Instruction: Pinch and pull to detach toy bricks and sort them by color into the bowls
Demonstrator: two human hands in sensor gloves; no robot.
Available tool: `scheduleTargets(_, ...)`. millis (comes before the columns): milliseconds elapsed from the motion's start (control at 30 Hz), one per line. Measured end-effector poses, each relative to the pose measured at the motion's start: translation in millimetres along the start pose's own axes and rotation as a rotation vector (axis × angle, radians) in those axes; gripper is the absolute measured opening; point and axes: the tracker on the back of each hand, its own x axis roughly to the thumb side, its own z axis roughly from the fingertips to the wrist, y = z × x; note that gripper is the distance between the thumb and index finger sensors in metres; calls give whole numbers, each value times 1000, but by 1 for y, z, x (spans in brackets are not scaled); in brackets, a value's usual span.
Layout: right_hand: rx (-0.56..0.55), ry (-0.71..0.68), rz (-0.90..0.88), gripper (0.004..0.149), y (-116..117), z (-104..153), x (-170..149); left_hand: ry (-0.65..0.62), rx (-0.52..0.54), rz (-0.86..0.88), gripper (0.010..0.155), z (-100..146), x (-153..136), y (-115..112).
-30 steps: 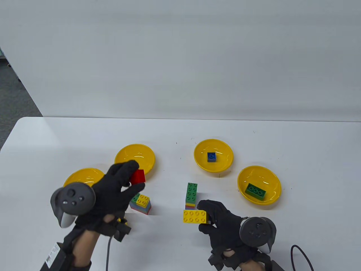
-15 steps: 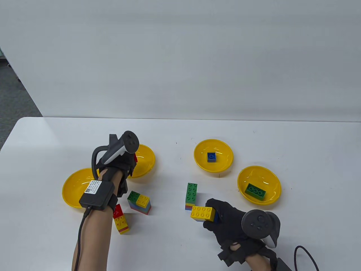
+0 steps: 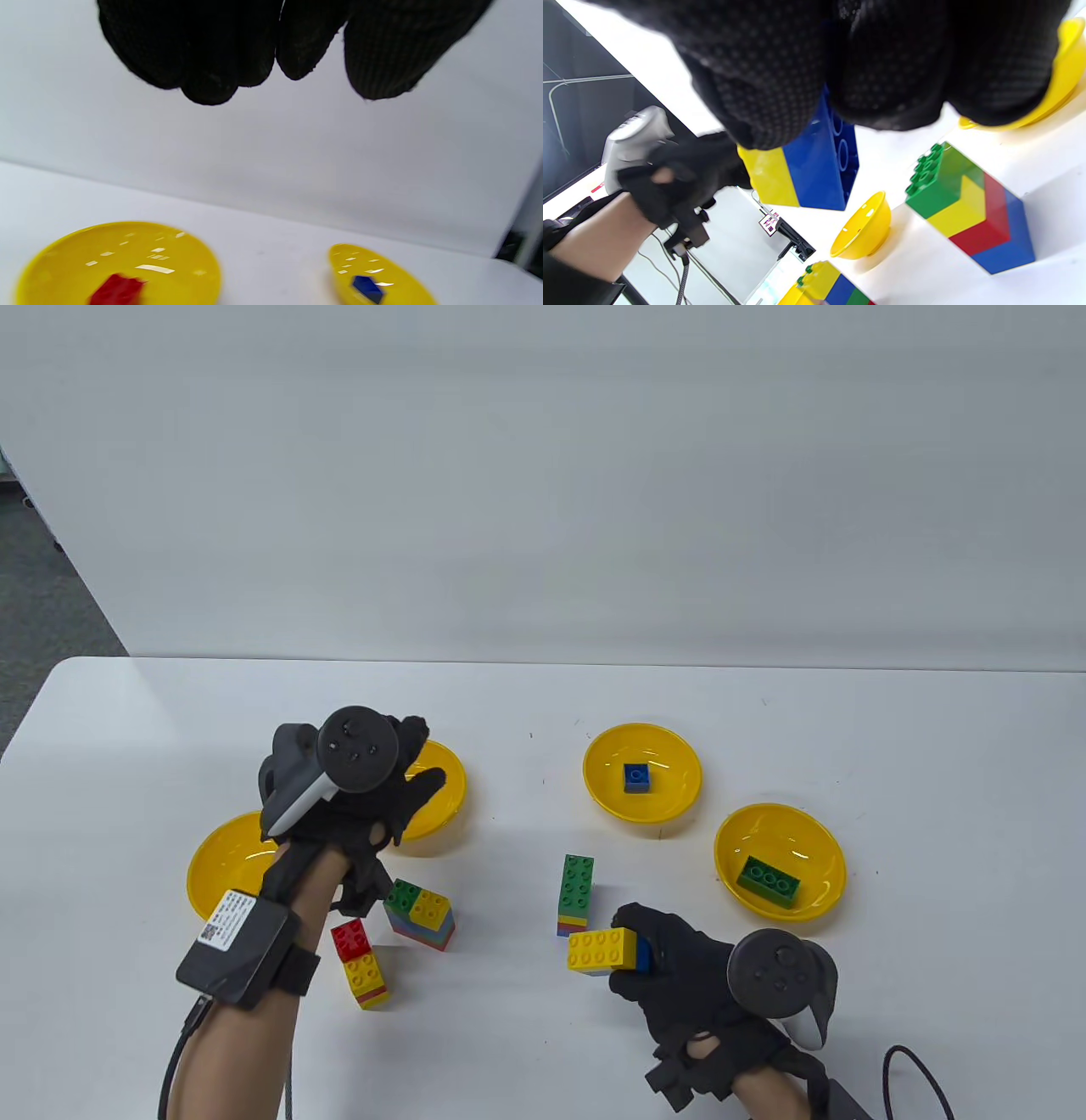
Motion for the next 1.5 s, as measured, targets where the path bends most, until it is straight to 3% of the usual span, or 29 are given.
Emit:
scheduleTargets(100,-5,-15,-22,66,3,2,5,-188,7,123,64,37,41,-7)
scheduleTargets(200,-41,-30,-29,66,6,5,11,-362,-76,135,70,69,74,-38)
scheduleTargets(367,-47,-54,39,65,13,7,15,-405,-95,-66,82,91,96,-87)
scheduleTargets(500,-52,-84,69,65,17,9,19,-416,-108,-8,72,89,94,-106)
scheduleTargets(567,-66,-117,100,65,17,10,20,-437,-55,119,68,87,86,-109)
scheduleTargets(700,-86,-135,101,64,19,9,22,-443,-122,317,65,81,71,-114)
scheduleTargets(967,-76,-90,-25,64,24,7,14,-420,-217,486,64,76,54,-120)
scheduleTargets(1033,-70,-83,-75,64,20,7,8,-398,-255,634,64,75,43,-120)
scheduleTargets(1100,-61,-67,-222,64,18,6,3,-359,-249,731,64,75,36,-113)
scheduleTargets(1167,-92,-59,-159,64,16,5,5,-335,-138,784,65,78,30,-94)
scheduleTargets(1233,-74,-75,-83,64,15,6,4,-279,-16,657,66,82,21,-59)
scheduleTargets(1367,-63,-85,-102,64,15,8,3,-154,112,394,67,86,-7,6)
scheduleTargets(1500,-70,-101,-91,64,13,6,6,22,167,213,68,88,-45,40)
